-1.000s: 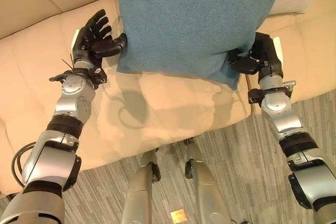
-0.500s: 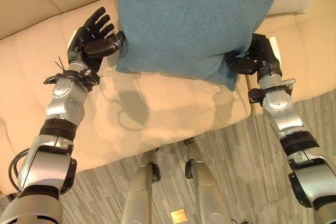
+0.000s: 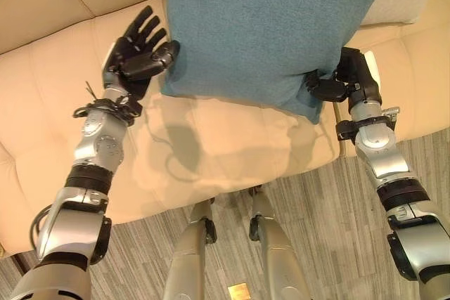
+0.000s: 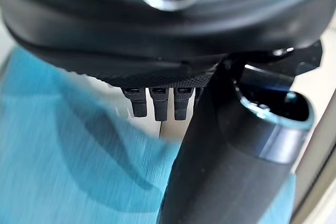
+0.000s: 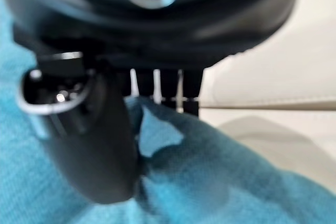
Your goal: Pick up all the scattered cushions and arrange them neatly on the sofa.
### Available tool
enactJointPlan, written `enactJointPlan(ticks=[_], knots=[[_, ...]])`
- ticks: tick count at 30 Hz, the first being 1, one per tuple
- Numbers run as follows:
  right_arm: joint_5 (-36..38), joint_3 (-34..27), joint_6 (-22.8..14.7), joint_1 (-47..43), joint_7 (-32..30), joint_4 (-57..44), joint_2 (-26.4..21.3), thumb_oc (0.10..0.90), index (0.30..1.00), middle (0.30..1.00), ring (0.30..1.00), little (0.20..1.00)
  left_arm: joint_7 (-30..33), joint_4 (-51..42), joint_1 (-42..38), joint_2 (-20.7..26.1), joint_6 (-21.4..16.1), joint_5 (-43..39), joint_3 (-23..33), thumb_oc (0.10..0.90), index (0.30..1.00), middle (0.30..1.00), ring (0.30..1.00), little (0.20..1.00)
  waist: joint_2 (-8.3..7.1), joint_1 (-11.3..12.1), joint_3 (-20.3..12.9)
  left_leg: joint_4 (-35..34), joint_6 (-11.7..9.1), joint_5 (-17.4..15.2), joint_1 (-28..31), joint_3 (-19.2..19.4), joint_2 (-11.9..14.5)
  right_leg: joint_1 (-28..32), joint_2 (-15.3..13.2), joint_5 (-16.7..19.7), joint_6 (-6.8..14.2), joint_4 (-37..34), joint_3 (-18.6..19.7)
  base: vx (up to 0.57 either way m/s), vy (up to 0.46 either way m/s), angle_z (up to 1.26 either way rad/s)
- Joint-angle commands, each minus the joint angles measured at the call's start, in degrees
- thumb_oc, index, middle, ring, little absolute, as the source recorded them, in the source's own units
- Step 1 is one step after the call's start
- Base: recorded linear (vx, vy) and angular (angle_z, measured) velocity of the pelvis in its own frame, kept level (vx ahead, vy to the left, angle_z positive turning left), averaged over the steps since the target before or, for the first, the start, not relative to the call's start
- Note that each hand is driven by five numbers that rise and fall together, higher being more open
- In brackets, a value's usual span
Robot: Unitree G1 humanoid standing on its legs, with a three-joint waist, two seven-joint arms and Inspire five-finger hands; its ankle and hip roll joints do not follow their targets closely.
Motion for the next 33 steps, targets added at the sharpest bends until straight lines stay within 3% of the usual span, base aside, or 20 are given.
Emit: enactJointPlan(ticks=[1,11,13,14,15,16,20,21,23,25,33], knots=[[-2.2,0.9,-1.9,0.7,0.1,-1.4,1.1,0.4,0.3,0.3,0.3,0.3,-5.2,-3.0,-1.1,-0.7,-1.7,-0.2,-1.8,0.8,0.9,0.9,0.9,0.9,1.57,-0.3,-6.7,5.9,-2.6,-9.2,-2.1,-2.5,-1.2,2.3,-3.1,-8.9,7.3,4.5,-0.7,0.0,0.0,0.0],[-1.9,2.9,-1.5,-1.9,0.9,-1.6,4.4,0.4,0.3,0.3,0.3,0.3,-7.7,2.3,-4.3,-5.4,1.6,6.2,-10.0,0.8,0.9,0.9,0.9,0.9,1.17,-1.1,-5.7,6.1,-2.3,-9.0,-2.0,-3.0,-1.1,2.0,-3.0,-9.0,7.2,5.0,-0.6,0.0,0.0,0.0],[-1.5,2.8,-1.7,-1.3,0.6,-3.1,6.6,0.4,0.3,0.3,0.3,0.3,-7.6,0.8,-2.4,-11.2,1.6,7.7,-12.6,0.8,0.9,0.9,0.9,0.9,0.83,-1.4,-5.7,5.8,-2.0,-9.0,-1.3,-3.2,-1.1,2.5,-2.8,-9.3,7.0,5.2,-0.7,-0.01,-0.045,0.0],[-1.5,2.8,-1.7,-1.1,0.6,-3.2,6.6,0.4,0.3,0.3,0.3,0.3,-7.5,0.7,-2.3,-11.2,1.6,7.7,-12.6,0.69,0.735,0.735,0.735,0.735,0.85,-1.3,-5.7,5.8,-2.0,-9.0,-1.2,-3.2,-1.1,2.6,-2.8,-9.3,7.0,5.2,-0.7,-0.01,-0.053,0.0],[-1.4,2.5,-1.9,-0.1,0.4,-4.2,7.3,0.4,0.3,0.3,0.3,0.3,-6.8,-0.5,-1.4,-13.1,0.8,8.9,-13.6,0.529,0.493,0.493,0.493,0.493,0.76,-1.4,-5.9,5.7,-2.0,-9.1,-0.6,-3.3,-1.1,3.0,-2.8,-9.6,6.8,5.3,-0.8,0.0,0.0,0.0],[-1.4,2.4,-1.9,0.0,0.4,-4.3,7.3,0.4,0.3,0.3,0.3,0.3,-6.7,-0.6,-1.3,-13.2,0.8,8.9,-13.7,0.4,0.3,0.3,0.3,0.3,0.76,-1.4,-5.9,5.7,-2.0,-9.1,-0.5,-3.3,-1.1,3.1,-2.8,-9.6,6.8,5.3,-0.8,-0.01,-0.051,0.02],[-1.8,2.5,-2.1,2.6,0.3,-7.4,8.5,0.4,0.3,0.3,0.3,0.3,-4.8,-3.1,2.0,-15.9,-0.4,9.1,-13.4,0.4,0.3,0.3,0.3,0.3,0.53,-1.2,-6.3,5.3,-2.0,-9.1,1.1,-3.5,-1.2,4.4,-2.6,-10.1,6.6,5.4,-0.9,-0.03,-0.048,0.01],[-2.2,2.3,-2.0,4.4,0.4,-8.9,8.9,0.4,0.3,0.3,0.3,0.3,-3.5,-4.6,3.8,-16.2,-1.2,8.8,-12.3,0.4,0.3,0.3,0.3,0.3,0.2,-1.3,-6.3,5.3,-1.6,-7.4,1.4,-2.8,-1.2,4.7,-2.8,-9.2,6.0,5.7,-1.5,-0.01,-0.052,0.03],[-2.4,2.3,-2.0,5.3,0.4,-9.5,9.0,0.4,0.3,0.3,0.3,0.3,-3.2,-5.4,4.9,-16.3,-1.4,8.6,-11.8,0.4,0.3,0.3,0.3,0.3,0.38,-1.0,-6.8,5.2,-2.1,-9.2,2.8,-3.6,-1.1,5.9,-2.4,-10.7,6.3,5.7,-1.1,-0.01,-0.052,0.05],[-2.3,1.9,-2.0,7.6,0.9,-11.3,9.6,0.4,0.3,0.3,0.3,0.3,-1.9,-6.9,7.5,-16.4,-2.2,8.2,-10.6,0.4,0.3,0.3,0.3,0.3,0.18,-0.9,-6.7,5.2,-1.7,-7.6,3.6,-3.2,-1.1,6.8,-2.7,-9.9,5.7,5.9,-1.9,-0.09,-0.062,0.06],[-2.7,0.8,-2.1,22.1,2.9,-20.6,13.7,0.4,0.3,0.3,0.3,0.3,3.4,-18.2,22.4,-17.9,-5.1,12.2,-8.6,0.4,0.3,0.3,0.3,0.3,0.71,0.3,-8.2,2.5,-1.9,-6.6,13.7,-4.9,-1.0,16.5,-2.0,-13.0,4.5,6.3,-4.1,0.01,-0.056,0.04]])
